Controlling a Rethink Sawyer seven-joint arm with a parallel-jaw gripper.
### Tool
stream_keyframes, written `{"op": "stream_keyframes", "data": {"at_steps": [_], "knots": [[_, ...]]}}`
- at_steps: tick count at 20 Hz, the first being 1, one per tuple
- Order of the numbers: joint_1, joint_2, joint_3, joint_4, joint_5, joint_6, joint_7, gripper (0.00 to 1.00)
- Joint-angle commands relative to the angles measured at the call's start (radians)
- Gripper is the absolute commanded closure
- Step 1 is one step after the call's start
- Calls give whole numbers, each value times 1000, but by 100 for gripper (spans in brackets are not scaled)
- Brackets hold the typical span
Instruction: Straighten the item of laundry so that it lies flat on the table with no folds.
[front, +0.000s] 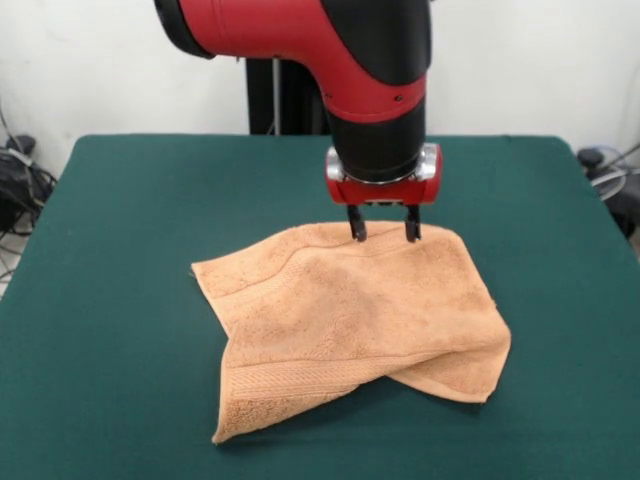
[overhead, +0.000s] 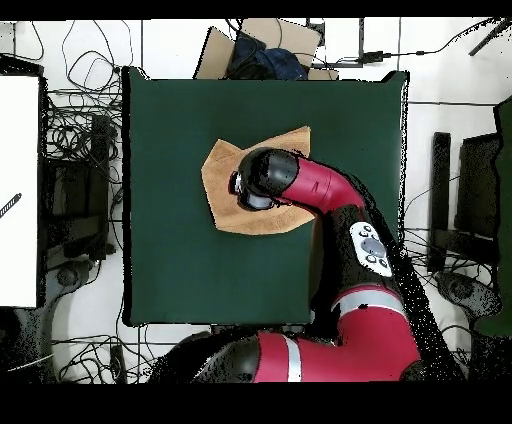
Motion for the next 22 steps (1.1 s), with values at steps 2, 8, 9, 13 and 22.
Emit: {"op": "stream_keyframes", "data": {"at_steps": [2,8,9,13,22], "knots": [[38,-54,-16,140,42,-30,242,0],[53,-68,-33,126,46,1,244,0],[54,-59,-36,108,45,10,244,0],[59,-80,-41,102,49,41,243,0],[51,-71,-32,93,54,31,232,0]]}}
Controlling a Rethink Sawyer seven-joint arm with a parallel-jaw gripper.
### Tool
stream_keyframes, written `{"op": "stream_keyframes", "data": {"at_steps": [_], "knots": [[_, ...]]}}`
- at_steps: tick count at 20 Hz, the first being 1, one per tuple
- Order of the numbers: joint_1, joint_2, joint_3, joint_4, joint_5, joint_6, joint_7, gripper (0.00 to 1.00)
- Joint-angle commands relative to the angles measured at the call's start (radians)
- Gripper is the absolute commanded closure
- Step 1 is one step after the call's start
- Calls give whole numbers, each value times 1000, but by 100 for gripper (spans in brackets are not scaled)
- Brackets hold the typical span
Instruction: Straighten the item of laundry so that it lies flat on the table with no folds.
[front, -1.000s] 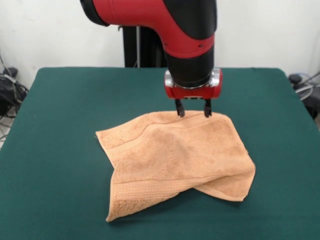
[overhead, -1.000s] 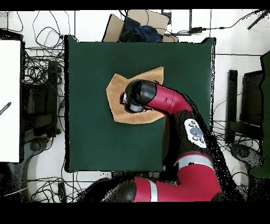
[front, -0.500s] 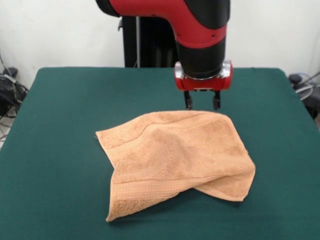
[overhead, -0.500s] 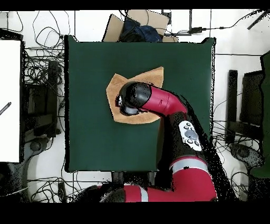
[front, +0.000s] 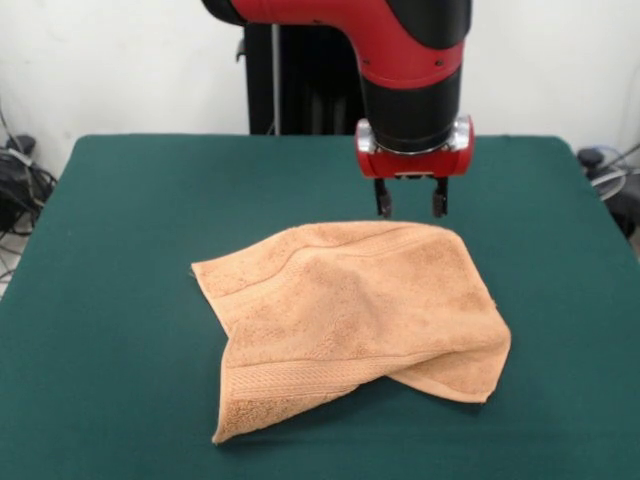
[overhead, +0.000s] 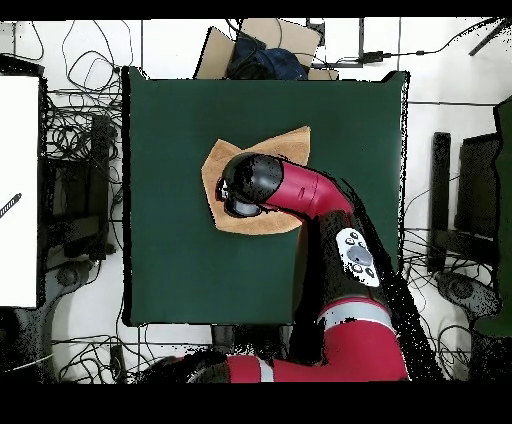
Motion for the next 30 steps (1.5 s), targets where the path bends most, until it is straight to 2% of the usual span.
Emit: {"op": "stream_keyframes", "data": {"at_steps": [1,7,13,30], "knots": [[10,-18,-25,44,38,27,232,0],[10,-20,-22,62,38,14,228,0],[27,39,-25,49,28,-60,243,0],[14,105,1,54,39,-150,231,0]]}}
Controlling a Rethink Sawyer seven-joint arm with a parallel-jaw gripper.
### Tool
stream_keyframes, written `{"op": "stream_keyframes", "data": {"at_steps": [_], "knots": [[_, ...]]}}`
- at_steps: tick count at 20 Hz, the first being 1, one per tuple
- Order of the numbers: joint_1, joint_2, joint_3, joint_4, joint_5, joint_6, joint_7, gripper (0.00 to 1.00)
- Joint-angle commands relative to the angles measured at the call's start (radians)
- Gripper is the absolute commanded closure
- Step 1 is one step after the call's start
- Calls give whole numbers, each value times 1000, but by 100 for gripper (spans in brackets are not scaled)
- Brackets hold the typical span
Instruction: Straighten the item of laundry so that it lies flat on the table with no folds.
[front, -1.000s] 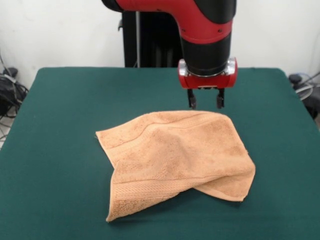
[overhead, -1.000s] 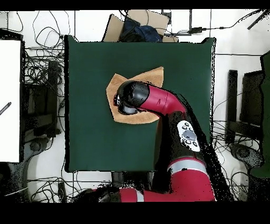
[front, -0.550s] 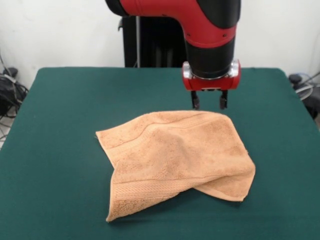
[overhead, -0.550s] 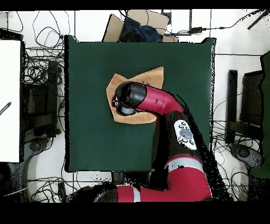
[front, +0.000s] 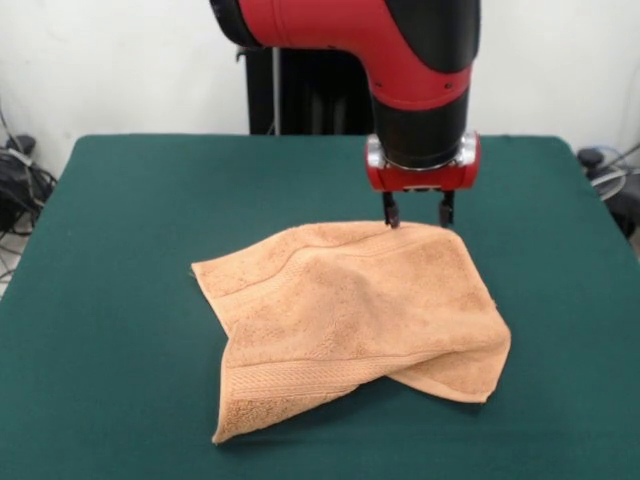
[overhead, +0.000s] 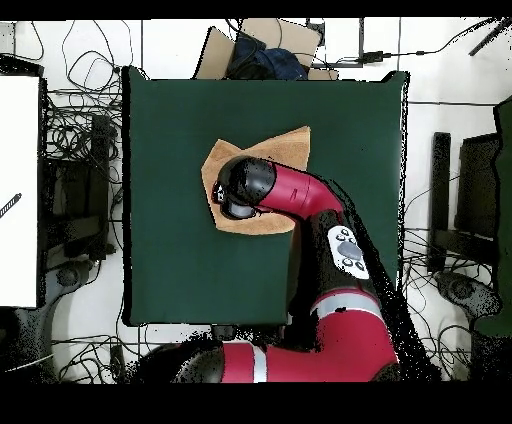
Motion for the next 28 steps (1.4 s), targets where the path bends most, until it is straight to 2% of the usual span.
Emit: {"op": "stream_keyframes", "data": {"at_steps": [1,6,15,16,18,28], "knots": [[-5,75,7,55,37,-133,229,0],[3,101,-1,54,33,-163,235,0],[48,70,-56,16,-1,-122,234,0],[54,55,-61,38,-4,-162,246,0],[64,36,-65,68,10,-158,261,0],[69,39,-64,96,39,-170,257,0]]}}
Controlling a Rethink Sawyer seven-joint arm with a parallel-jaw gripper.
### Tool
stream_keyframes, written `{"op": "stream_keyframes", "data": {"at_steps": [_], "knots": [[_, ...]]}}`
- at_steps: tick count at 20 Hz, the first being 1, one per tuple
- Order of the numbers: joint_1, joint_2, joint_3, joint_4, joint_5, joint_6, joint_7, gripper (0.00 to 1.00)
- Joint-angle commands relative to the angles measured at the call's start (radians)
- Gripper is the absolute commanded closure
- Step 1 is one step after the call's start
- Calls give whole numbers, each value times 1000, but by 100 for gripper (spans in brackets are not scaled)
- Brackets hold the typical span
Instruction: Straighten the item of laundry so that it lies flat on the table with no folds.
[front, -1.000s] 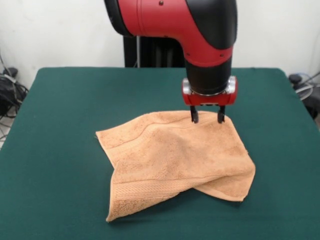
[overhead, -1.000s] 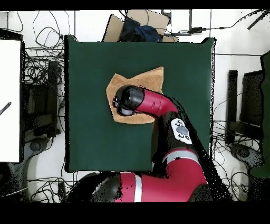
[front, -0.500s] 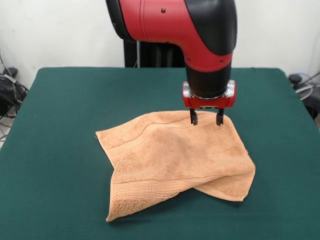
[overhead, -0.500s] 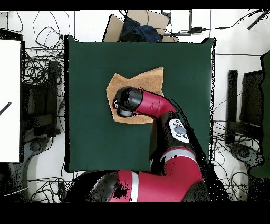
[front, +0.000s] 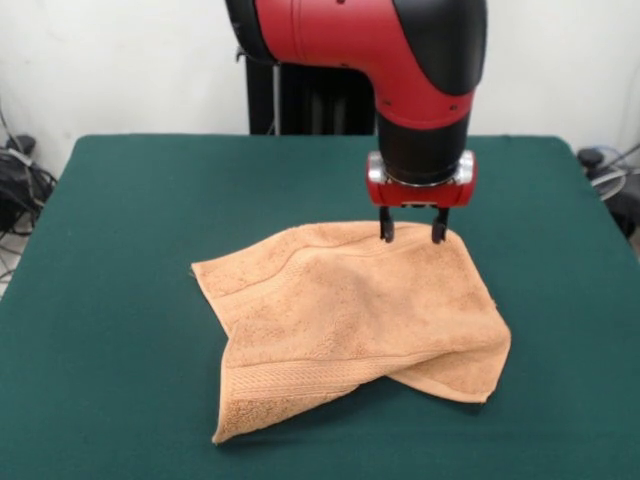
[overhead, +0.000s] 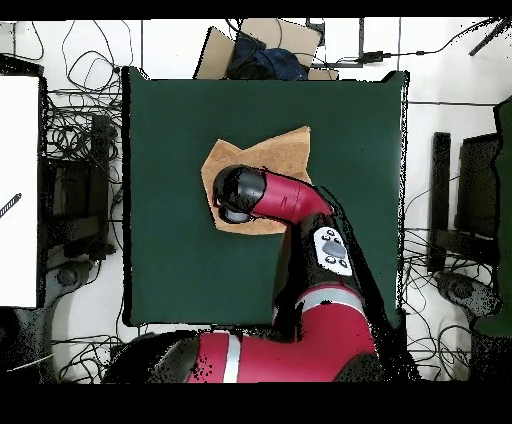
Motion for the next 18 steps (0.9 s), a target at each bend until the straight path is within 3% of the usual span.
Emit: {"op": "stream_keyframes", "data": {"at_steps": [1,14,18], "knots": [[17,0,-7,95,42,-84,260,0],[18,9,7,123,63,-92,262,0],[24,-1,16,175,75,-125,277,0]]}}
